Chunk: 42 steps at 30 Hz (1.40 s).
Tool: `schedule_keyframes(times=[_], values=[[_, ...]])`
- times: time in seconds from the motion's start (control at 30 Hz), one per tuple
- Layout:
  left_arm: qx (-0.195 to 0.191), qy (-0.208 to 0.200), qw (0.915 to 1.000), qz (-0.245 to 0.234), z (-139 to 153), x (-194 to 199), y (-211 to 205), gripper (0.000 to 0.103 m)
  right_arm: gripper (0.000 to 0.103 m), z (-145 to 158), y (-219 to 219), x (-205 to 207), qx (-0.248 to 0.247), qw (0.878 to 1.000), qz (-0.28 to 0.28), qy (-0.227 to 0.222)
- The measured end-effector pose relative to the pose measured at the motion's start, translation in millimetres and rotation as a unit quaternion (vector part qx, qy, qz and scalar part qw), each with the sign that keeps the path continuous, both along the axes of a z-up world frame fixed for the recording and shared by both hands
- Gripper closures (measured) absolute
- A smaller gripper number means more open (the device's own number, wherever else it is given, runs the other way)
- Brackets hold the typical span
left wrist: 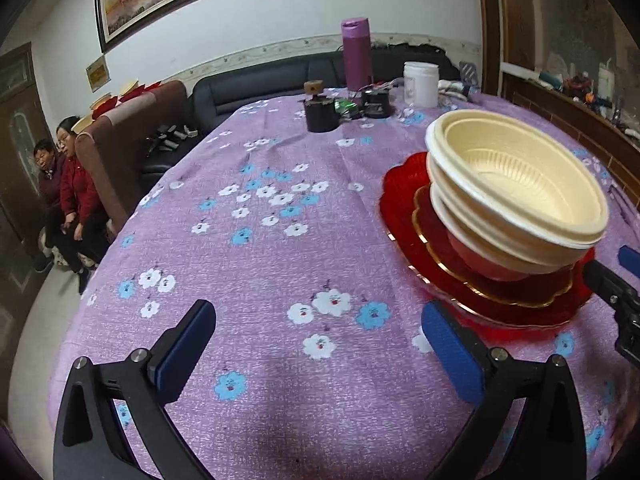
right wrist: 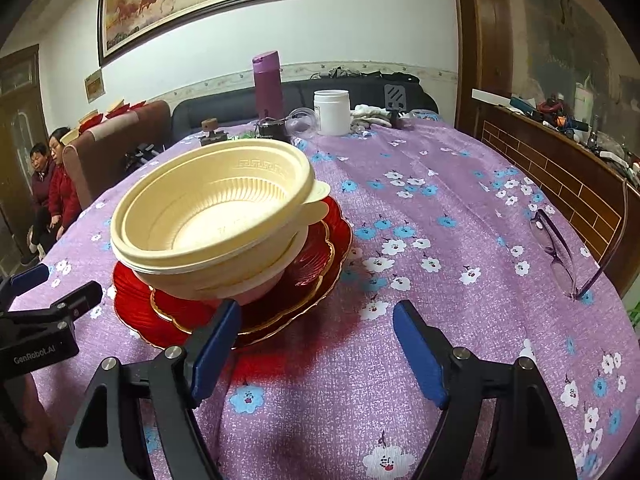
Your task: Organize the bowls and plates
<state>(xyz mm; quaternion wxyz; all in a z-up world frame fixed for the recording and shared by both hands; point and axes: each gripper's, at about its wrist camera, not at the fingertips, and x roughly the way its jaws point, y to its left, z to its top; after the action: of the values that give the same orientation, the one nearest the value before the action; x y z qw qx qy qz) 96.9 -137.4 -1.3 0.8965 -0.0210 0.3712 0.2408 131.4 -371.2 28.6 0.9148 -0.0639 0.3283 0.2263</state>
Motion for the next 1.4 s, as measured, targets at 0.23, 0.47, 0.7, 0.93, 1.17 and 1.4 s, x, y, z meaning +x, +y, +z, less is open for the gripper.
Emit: schedule_keyframes(times=[0.23,0.47,0.7,0.93,1.17,1.4], values=[[0.022,0.007,0.9997,0.009,-0.6,-0.4,-3.9,0.000,0.017,-0.4,1.6,-1.3,-0.011,1.000,-0.007,-0.004],[0.038,0.010,0.9991,0.012,-0.8,0.1,-7.6,0.000,0.016,0.1,1.8,-1.6,-0.013,1.000,-0.006,-0.008],[0.041,0.012,0.9990,0.014,-0.9,-0.3,-7.7,0.000,0.016,0.5,2.9,-4.1,-0.017,1.000,-0.005,-0.015],[0.048,0.013,0.9986,0.017,-0.9,-0.7,-8.1,0.000,0.016,1.0,3.6,-4.5,-0.015,1.000,-0.005,-0.015],[0.046,0.012,0.9988,0.014,-1.0,-2.0,-6.8,0.000,0.016,1.2,3.7,-3.7,-0.015,1.000,-0.009,-0.014],[0.041,0.013,0.9990,0.013,-1.1,-1.4,-6.8,0.000,0.016,1.2,2.7,-3.6,-0.015,1.000,-0.011,-0.014]])
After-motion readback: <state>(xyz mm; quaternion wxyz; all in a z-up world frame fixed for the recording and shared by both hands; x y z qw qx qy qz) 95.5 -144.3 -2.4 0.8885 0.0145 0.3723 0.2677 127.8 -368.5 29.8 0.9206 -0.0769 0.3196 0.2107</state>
